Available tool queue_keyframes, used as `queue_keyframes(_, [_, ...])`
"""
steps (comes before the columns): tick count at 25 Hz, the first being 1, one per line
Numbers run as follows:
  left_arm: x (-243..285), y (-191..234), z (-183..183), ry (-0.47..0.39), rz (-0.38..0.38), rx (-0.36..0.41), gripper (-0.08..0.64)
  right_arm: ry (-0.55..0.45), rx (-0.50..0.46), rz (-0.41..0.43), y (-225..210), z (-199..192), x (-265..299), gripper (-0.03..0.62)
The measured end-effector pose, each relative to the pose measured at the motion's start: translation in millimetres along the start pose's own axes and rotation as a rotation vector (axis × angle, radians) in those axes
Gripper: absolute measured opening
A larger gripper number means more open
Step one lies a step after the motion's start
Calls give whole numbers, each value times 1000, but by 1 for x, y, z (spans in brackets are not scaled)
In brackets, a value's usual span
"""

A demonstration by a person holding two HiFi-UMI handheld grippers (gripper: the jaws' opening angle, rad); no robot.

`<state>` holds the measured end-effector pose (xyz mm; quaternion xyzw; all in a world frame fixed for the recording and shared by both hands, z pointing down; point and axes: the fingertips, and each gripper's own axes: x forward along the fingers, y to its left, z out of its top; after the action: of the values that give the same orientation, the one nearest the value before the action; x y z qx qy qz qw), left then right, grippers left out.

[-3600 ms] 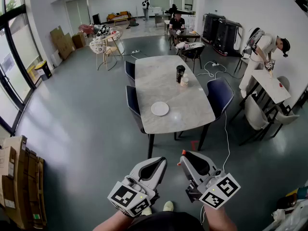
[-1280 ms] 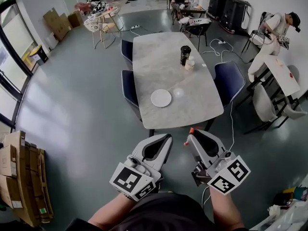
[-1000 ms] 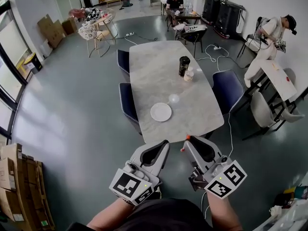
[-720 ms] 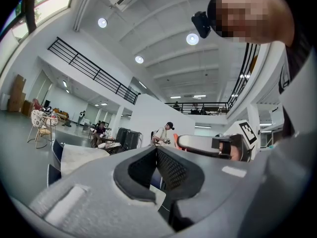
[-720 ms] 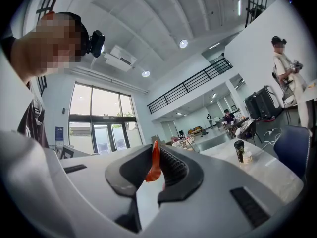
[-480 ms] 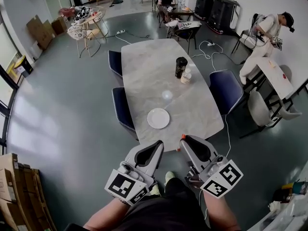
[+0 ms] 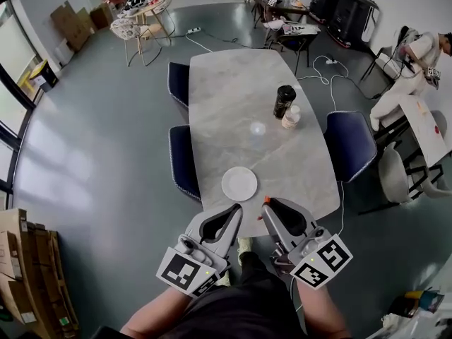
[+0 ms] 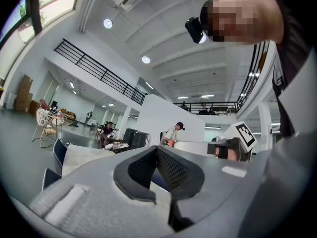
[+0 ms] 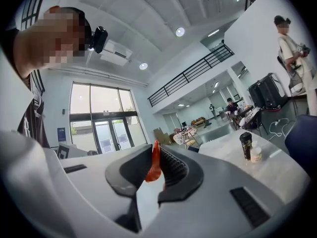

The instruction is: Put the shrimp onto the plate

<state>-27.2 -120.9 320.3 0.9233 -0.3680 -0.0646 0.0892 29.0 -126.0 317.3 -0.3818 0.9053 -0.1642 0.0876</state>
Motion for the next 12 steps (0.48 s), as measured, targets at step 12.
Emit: queue_keyframes(12, [91,83,-44,32,137,-13,8,155,33,90,-117,-29,80,51])
